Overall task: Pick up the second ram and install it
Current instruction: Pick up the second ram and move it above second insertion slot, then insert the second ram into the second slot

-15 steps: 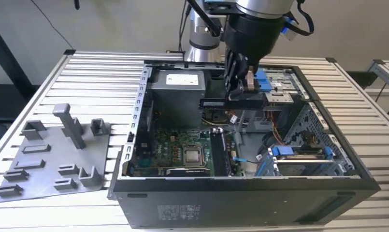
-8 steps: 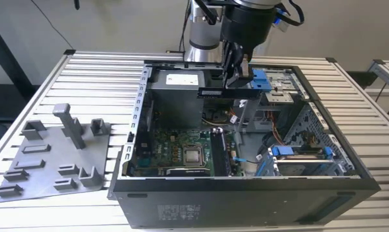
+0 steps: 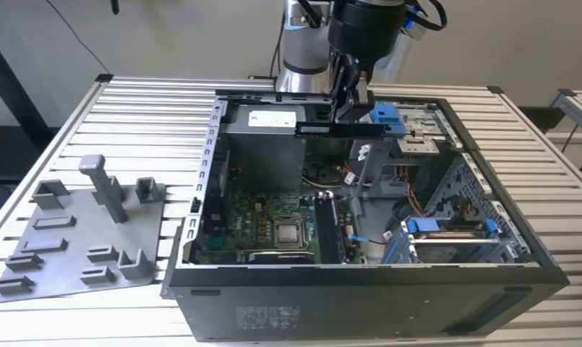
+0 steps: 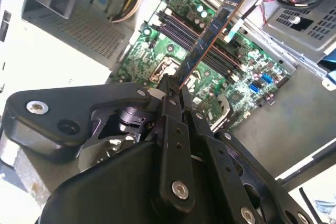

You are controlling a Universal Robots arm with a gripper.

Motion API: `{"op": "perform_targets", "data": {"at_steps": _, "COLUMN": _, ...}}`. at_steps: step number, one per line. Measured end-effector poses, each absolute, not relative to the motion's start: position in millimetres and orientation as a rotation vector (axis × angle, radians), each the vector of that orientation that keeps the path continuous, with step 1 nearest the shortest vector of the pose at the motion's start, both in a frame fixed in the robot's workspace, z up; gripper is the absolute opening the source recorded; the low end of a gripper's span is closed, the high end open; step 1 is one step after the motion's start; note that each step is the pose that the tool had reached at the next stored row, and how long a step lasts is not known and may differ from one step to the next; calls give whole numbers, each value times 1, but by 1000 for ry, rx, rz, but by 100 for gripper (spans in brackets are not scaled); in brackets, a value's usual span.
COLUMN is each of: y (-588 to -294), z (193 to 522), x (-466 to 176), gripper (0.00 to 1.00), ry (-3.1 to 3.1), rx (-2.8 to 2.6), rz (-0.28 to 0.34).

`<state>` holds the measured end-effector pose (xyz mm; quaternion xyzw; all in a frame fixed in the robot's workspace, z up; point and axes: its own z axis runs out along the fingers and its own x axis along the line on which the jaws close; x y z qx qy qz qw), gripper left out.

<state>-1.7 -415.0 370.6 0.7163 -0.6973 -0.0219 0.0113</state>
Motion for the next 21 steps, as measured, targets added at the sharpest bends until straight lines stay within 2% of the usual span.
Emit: {"op": "perform_targets", "data": {"at_steps": 21, "y": -414, "z": 371, "x": -2, "gripper": 15, "ry": -2223, "rx": 2188, "rz": -69}}
